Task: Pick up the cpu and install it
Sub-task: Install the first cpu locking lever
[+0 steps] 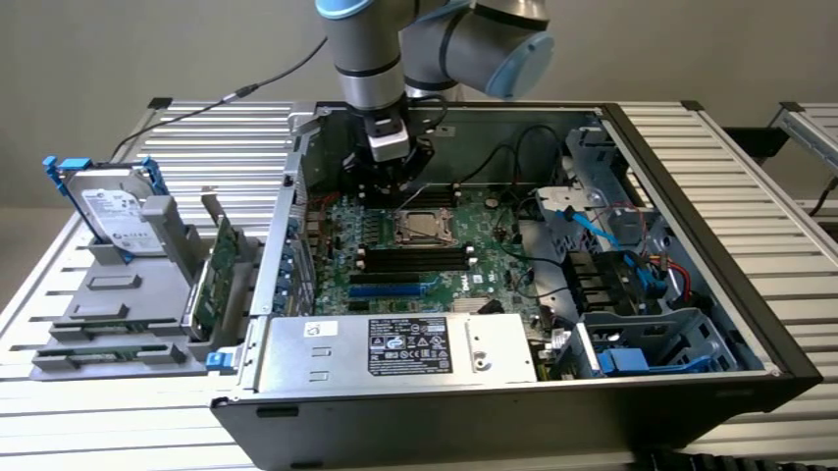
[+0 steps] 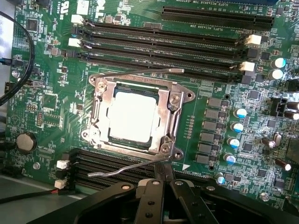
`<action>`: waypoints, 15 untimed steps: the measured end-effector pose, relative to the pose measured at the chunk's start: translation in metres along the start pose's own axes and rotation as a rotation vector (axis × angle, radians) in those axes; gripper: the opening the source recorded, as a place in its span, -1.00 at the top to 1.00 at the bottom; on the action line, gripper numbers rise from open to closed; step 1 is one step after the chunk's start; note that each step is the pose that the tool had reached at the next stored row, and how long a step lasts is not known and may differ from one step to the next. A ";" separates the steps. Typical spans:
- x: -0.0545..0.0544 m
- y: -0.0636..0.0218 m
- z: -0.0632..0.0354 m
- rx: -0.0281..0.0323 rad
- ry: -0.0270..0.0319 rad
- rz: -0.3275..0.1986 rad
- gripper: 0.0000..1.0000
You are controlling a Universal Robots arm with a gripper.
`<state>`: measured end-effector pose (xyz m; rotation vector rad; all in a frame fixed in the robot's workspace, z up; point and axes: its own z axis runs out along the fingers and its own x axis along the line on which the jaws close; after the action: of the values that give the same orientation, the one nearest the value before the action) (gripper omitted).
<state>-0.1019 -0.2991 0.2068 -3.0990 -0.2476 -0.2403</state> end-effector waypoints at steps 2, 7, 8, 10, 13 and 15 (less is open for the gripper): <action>0.003 0.0005 0.0006 0.0028 -0.0043 0.000 0.79; 0.008 0.0014 0.0015 0.0062 -0.0185 0.001 0.79; 0.008 0.0014 0.0014 0.0062 -0.0202 0.001 0.79; 0.008 0.0014 0.0014 0.0063 -0.0208 0.001 0.79; 0.008 0.0014 0.0015 0.0064 -0.0208 0.001 0.79; 0.008 0.0013 0.0015 0.0064 -0.0208 0.001 0.79</action>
<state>-0.0935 -0.2991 0.2066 -3.0967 -0.2467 -0.2070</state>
